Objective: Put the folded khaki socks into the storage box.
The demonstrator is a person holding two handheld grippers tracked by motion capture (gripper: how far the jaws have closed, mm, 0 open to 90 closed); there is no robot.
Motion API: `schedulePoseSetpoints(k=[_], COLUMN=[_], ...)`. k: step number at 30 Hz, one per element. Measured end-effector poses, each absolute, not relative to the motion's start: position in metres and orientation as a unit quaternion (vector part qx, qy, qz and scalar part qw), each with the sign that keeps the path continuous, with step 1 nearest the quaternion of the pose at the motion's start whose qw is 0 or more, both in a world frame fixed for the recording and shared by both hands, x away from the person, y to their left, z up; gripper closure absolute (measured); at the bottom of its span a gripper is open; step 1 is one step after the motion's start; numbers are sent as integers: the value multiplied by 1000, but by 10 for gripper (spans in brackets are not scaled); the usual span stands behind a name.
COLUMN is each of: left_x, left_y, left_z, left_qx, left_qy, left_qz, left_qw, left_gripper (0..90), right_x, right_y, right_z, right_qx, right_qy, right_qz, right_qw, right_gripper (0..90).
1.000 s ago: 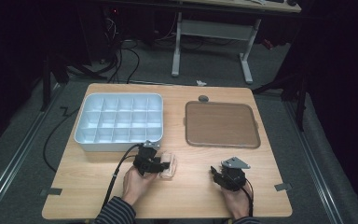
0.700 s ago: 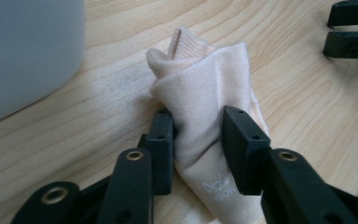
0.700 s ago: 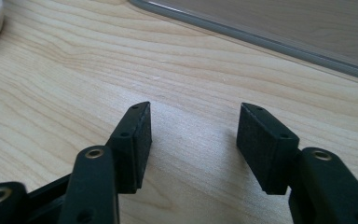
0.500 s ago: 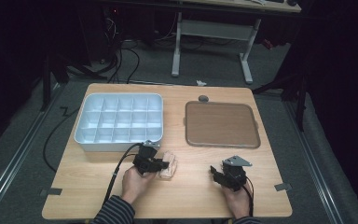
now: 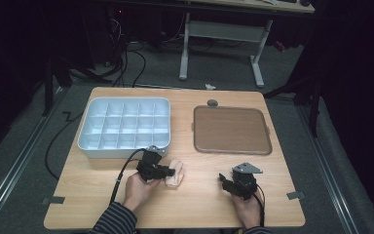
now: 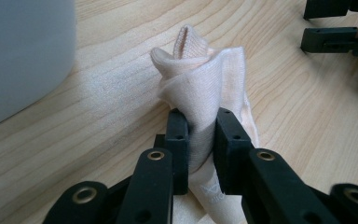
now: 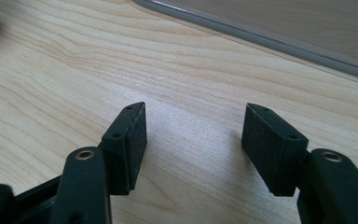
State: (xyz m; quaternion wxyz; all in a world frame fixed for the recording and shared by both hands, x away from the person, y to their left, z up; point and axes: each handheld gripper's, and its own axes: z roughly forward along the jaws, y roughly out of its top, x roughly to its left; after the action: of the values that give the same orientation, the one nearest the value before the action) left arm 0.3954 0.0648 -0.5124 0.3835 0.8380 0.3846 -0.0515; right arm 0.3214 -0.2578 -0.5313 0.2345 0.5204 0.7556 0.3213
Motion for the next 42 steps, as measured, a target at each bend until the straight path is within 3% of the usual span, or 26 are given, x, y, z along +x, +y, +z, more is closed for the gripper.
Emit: schedulePoseSetpoints(k=[42], left_x=[391], left_y=[92], left_z=[-497], left_qx=[830], left_qy=[376], left_qz=[-52], left_qw=[408], left_gripper=[785], right_x=[322], right_y=[-257], right_z=[-531], right_qx=[520], right_qy=[756], right_qz=[321], right_qw=[234], right_gripper=[392])
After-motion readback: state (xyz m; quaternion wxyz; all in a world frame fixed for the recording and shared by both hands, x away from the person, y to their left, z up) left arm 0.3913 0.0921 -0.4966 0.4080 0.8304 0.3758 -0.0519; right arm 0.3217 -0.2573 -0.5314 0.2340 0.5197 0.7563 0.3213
